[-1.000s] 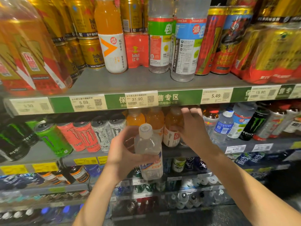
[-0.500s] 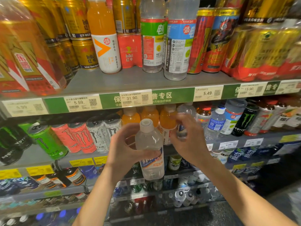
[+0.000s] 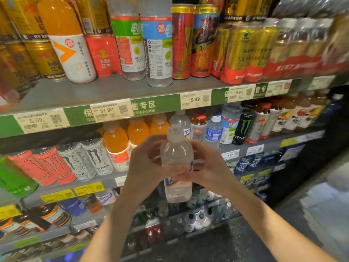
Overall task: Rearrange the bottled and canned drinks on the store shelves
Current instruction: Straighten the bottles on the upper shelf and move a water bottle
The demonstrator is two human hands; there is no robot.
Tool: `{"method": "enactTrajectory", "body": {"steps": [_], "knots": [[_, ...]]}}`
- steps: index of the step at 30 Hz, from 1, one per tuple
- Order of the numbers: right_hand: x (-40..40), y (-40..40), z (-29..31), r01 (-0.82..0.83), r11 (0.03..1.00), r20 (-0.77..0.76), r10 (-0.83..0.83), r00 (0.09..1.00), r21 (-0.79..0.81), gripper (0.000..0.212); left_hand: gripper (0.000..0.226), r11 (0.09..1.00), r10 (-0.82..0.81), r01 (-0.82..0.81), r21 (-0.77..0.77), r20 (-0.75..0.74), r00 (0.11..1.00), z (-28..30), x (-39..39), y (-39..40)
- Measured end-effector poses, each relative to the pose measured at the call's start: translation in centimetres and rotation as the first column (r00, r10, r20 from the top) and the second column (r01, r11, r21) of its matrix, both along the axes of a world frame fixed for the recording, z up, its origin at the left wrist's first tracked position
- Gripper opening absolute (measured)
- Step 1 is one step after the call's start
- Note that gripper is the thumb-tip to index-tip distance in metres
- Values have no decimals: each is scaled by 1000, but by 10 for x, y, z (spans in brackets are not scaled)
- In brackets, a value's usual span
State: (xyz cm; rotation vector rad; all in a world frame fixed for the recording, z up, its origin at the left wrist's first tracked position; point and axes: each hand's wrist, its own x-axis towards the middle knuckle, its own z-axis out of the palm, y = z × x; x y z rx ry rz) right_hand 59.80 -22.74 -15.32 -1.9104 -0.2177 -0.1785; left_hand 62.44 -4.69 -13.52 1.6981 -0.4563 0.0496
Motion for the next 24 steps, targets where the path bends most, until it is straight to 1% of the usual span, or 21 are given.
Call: {"method": "enactTrajectory", "body": {"steps": [3,6,10,14,17,20,24], "knots": [[-9,-24,3,41,998,43,-43,998,42,70,68,998,-53,53,-29,-14,998,3,-8,-26],[-15,-53,7,60,993,46,-65,997,104,63,69,993,-102,101,-54,-23,994,3,-12,-55],[-18,-107,10,77,993,31,-80,996,86,66,69,989,-145,143,-26,-89,985,-1,-17,-104],[-22,-167,11,54,994,52,-59,997,90,72,67,982,-186,179,-60,-160,969,-7,-22,-162],[-25,-204,15,45,994,63,-51,997,97,74,74,973,-229,216,-84,-186,955,-10,-26,-200],[-23,-236,18,41,998,63,-44,997,51,75,76,971,-232,215,-104,-200,952,-12,-29,-228],[-21,-263,20,18,999,21,-19,1000,39,71,74,983,-171,155,-100,-185,968,-13,-29,-254]]}}
